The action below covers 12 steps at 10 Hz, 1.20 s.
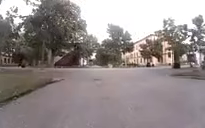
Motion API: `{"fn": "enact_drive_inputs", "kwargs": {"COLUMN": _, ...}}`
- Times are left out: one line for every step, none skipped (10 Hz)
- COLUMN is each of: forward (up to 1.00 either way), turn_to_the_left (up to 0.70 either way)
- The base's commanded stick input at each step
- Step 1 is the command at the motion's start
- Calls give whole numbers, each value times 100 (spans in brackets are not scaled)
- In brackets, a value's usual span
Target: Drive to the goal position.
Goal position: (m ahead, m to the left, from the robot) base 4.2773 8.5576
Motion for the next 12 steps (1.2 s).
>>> {"fn": "enact_drive_inputs", "kwargs": {"forward": 70, "turn_to_the_left": 0}}
{"fn": "enact_drive_inputs", "kwargs": {"forward": 70, "turn_to_the_left": 0}}
{"fn": "enact_drive_inputs", "kwargs": {"forward": 70, "turn_to_the_left": 0}}
{"fn": "enact_drive_inputs", "kwargs": {"forward": 70, "turn_to_the_left": 0}}
{"fn": "enact_drive_inputs", "kwargs": {"forward": 70, "turn_to_the_left": 0}}
{"fn": "enact_drive_inputs", "kwargs": {"forward": 70, "turn_to_the_left": 0}}
{"fn": "enact_drive_inputs", "kwargs": {"forward": 70, "turn_to_the_left": 0}}
{"fn": "enact_drive_inputs", "kwargs": {"forward": 70, "turn_to_the_left": 0}}
{"fn": "enact_drive_inputs", "kwargs": {"forward": 70, "turn_to_the_left": 2}}
{"fn": "enact_drive_inputs", "kwargs": {"forward": 70, "turn_to_the_left": 35}}
{"fn": "enact_drive_inputs", "kwargs": {"forward": 70, "turn_to_the_left": 34}}
{"fn": "enact_drive_inputs", "kwargs": {"forward": 70, "turn_to_the_left": 0}}
